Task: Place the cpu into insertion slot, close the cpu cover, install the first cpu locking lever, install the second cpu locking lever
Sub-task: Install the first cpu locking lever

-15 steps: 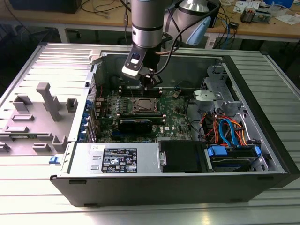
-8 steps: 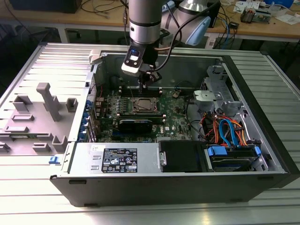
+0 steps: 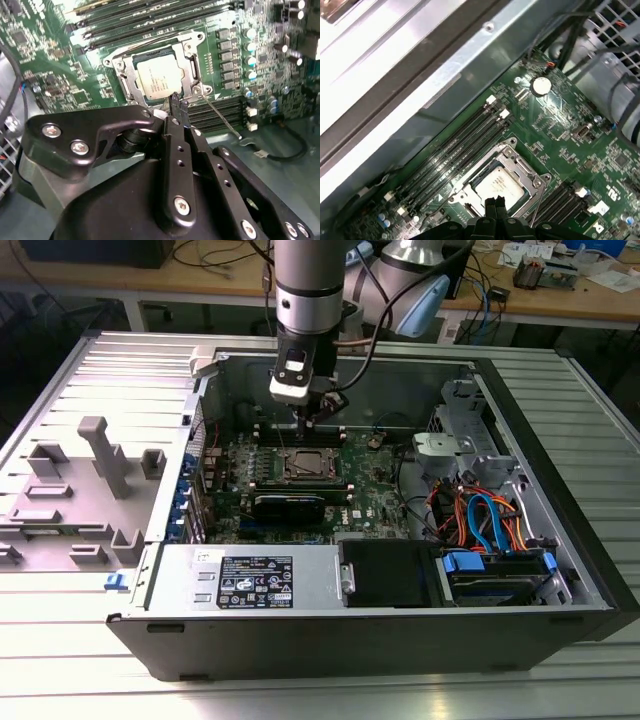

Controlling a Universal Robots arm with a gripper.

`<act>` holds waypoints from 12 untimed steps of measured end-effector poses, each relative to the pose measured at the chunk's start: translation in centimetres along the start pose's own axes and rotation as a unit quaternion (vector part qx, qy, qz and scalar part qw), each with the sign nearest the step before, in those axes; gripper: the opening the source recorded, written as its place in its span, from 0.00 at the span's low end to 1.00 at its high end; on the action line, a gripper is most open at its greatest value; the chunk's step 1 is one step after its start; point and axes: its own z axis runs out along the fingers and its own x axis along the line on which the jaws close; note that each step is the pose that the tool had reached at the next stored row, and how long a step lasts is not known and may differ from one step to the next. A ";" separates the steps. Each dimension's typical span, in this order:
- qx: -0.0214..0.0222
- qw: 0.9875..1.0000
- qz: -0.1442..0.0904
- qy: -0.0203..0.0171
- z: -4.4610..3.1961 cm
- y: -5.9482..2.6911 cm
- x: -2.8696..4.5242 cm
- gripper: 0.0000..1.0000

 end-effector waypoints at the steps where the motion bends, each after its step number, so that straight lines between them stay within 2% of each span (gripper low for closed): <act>1: 0.000 1.000 -0.009 0.000 0.00 -0.01 0.00 0.12; 3: 0.000 1.000 -0.018 0.000 0.00 -0.10 0.10 0.12; 12: 0.000 1.000 -0.030 0.001 -0.03 -1.19 1.32 0.12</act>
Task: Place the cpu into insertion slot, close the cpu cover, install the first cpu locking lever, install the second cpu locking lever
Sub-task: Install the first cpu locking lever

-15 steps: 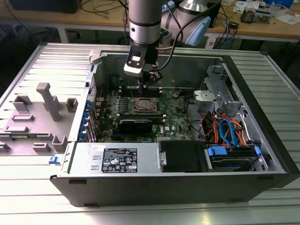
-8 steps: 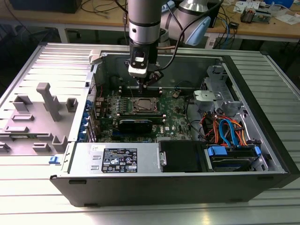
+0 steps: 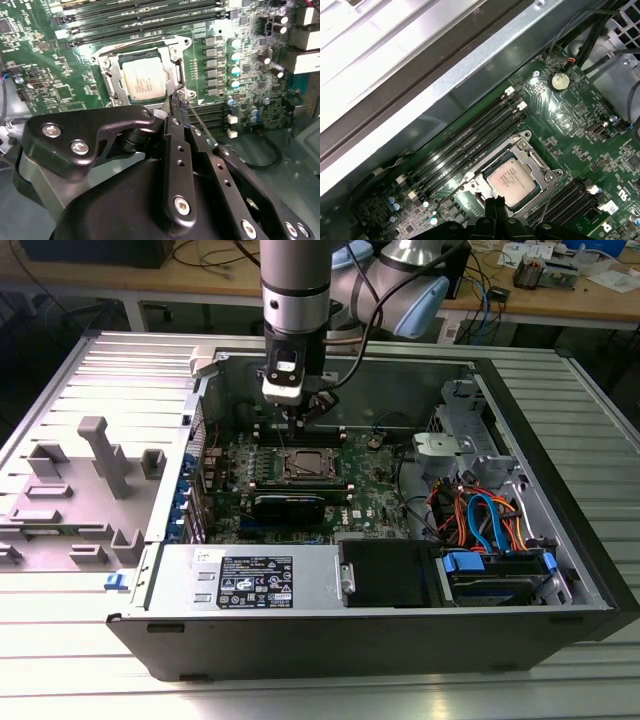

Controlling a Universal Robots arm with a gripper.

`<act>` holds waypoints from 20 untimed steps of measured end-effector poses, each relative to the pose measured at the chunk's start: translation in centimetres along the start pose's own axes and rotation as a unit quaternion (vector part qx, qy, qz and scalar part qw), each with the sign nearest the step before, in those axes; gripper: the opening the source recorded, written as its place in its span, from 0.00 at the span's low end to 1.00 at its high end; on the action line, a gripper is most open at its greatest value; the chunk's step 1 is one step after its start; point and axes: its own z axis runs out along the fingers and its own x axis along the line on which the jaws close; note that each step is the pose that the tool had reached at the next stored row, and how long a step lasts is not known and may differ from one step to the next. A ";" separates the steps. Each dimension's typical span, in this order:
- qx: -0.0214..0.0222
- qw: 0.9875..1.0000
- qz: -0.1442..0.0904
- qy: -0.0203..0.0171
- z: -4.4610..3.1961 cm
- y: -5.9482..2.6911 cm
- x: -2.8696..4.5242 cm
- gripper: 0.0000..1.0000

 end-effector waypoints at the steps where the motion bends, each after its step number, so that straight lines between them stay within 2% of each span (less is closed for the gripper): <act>1: 0.000 1.000 -0.016 0.000 0.00 -0.01 0.02 0.12; 3: 0.000 0.999 -0.034 0.001 0.01 -0.02 0.02 0.12; 6: -0.001 0.997 -0.078 0.001 0.04 -0.02 0.02 0.12; 10: -0.001 0.993 -0.115 0.002 0.05 -0.02 0.02 0.12; 20: -0.001 0.993 -0.116 0.002 0.05 -0.02 0.02 0.12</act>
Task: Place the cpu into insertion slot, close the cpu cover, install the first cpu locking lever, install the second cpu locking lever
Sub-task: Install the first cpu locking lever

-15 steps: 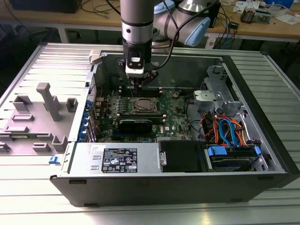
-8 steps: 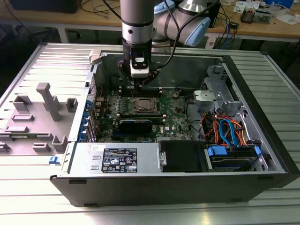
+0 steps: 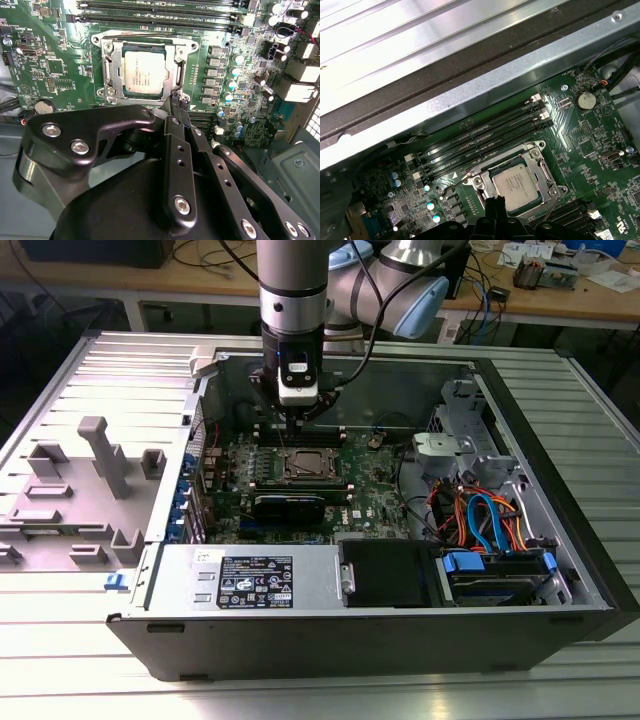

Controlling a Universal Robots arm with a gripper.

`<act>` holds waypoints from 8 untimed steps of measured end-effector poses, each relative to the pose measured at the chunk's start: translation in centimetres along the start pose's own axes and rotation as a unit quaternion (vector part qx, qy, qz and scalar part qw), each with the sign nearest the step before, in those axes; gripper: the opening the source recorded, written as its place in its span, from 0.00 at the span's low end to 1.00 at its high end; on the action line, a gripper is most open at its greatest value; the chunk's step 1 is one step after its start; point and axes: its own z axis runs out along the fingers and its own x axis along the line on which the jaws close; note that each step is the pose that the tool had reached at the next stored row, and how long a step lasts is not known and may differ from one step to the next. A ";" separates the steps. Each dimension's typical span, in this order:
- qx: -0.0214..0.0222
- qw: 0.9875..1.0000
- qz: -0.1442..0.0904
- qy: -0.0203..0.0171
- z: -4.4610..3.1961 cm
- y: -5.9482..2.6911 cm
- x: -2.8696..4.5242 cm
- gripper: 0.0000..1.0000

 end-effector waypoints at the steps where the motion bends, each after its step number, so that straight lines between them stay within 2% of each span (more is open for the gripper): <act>1: 0.000 1.000 0.000 0.000 0.00 0.00 0.00 0.12; 5: 0.000 1.000 -0.001 0.000 0.00 0.00 0.00 0.12; 8: 0.000 1.000 -0.019 0.000 0.00 -0.03 0.07 0.12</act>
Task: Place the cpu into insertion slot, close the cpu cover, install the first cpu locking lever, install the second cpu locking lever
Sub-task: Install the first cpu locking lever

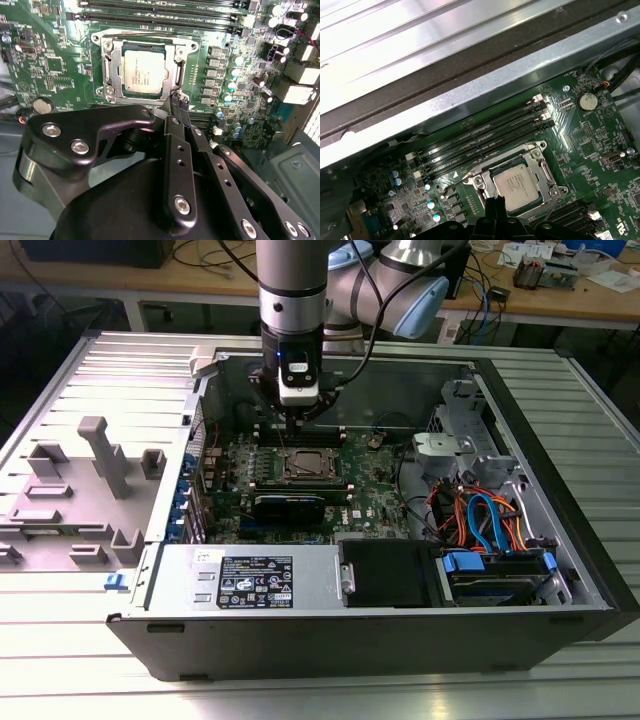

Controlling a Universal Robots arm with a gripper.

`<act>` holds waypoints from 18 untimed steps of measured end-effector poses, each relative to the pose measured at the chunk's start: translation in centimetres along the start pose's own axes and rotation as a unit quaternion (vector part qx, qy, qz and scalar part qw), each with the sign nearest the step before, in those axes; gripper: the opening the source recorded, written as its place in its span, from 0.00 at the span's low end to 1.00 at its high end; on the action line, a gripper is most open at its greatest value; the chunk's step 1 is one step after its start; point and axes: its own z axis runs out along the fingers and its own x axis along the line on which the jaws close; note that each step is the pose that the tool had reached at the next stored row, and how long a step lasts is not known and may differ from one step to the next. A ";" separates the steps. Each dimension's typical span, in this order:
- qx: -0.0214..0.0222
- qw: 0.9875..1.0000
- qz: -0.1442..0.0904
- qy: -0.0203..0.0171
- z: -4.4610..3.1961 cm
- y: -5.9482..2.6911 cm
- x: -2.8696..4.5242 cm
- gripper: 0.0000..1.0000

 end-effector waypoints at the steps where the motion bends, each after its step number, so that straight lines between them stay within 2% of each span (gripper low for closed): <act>1: 0.000 1.000 -0.007 0.000 0.00 -0.01 0.02 0.12; 6: -0.003 1.000 -0.028 0.001 -0.01 -0.15 0.34 0.12; 8: -0.004 0.999 -0.035 0.002 -0.02 -0.33 0.78 0.12; 11: -0.004 0.998 -0.059 0.002 -0.02 -0.45 1.06 0.12; 16: -0.004 0.997 -0.082 0.003 -0.03 -0.60 1.41 0.12; 18: -0.004 0.996 -0.088 0.003 -0.04 -0.80 1.88 0.12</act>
